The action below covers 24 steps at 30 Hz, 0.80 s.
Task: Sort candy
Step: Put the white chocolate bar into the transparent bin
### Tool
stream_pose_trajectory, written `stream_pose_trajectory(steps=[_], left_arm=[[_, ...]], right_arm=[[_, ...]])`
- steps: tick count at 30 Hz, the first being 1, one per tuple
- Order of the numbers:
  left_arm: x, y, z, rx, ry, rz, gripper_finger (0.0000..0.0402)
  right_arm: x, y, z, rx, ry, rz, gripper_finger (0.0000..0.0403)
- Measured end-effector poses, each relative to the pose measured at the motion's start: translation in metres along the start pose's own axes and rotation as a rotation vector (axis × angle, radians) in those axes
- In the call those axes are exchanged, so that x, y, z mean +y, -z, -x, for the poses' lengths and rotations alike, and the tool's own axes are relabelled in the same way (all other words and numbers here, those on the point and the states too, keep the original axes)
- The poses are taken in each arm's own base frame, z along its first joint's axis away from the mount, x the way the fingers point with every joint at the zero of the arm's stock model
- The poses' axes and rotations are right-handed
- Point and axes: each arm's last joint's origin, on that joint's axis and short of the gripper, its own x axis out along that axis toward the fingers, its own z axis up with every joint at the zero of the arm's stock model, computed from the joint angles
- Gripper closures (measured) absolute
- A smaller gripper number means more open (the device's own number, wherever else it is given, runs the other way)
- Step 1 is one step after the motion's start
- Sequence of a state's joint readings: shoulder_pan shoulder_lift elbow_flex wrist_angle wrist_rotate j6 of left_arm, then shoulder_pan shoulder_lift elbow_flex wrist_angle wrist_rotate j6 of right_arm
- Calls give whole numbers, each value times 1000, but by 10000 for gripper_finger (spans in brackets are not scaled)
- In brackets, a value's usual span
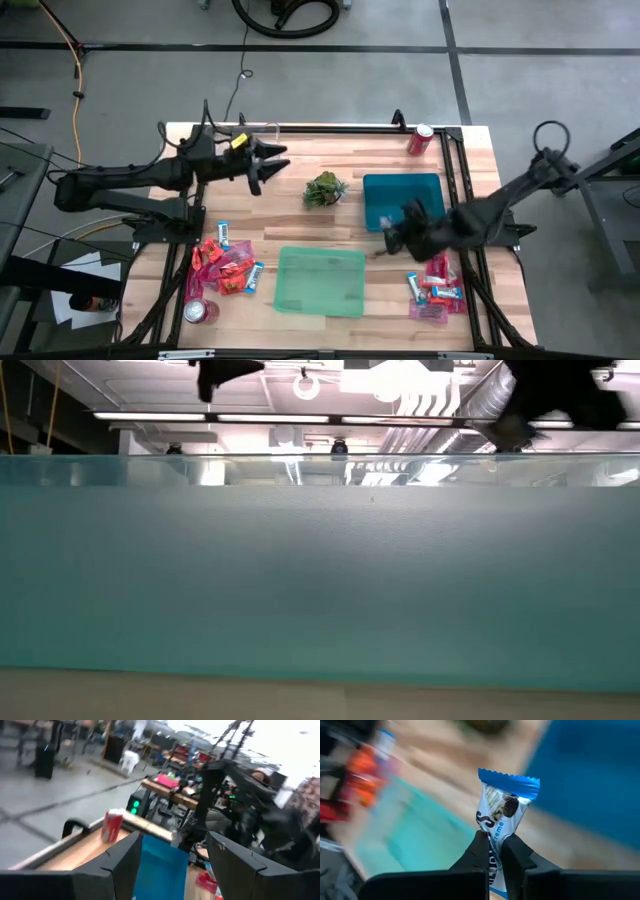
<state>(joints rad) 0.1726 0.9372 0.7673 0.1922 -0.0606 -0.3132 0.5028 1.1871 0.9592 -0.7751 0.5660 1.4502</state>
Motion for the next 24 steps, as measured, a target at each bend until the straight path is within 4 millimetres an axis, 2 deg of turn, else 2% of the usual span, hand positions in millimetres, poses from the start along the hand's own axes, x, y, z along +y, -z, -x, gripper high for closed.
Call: stream_pose_trajectory(steps=[7, 11, 18, 24], left_arm=[[-25, 20, -29, -18, 172, -183, 191], [-35, 38, -41, 17, 217, -305, 191], [-50, 60, -50, 62, 283, -521, 191], [-56, 73, -56, 85, 310, -562, 191]], right_arm=[[30, -60, -11, -273, -274, 459, 399], [41, -80, -24, -338, -408, 636, 399], [42, -91, -46, -229, -578, 704, 399], [48, -93, -64, -268, -609, 741, 399]])
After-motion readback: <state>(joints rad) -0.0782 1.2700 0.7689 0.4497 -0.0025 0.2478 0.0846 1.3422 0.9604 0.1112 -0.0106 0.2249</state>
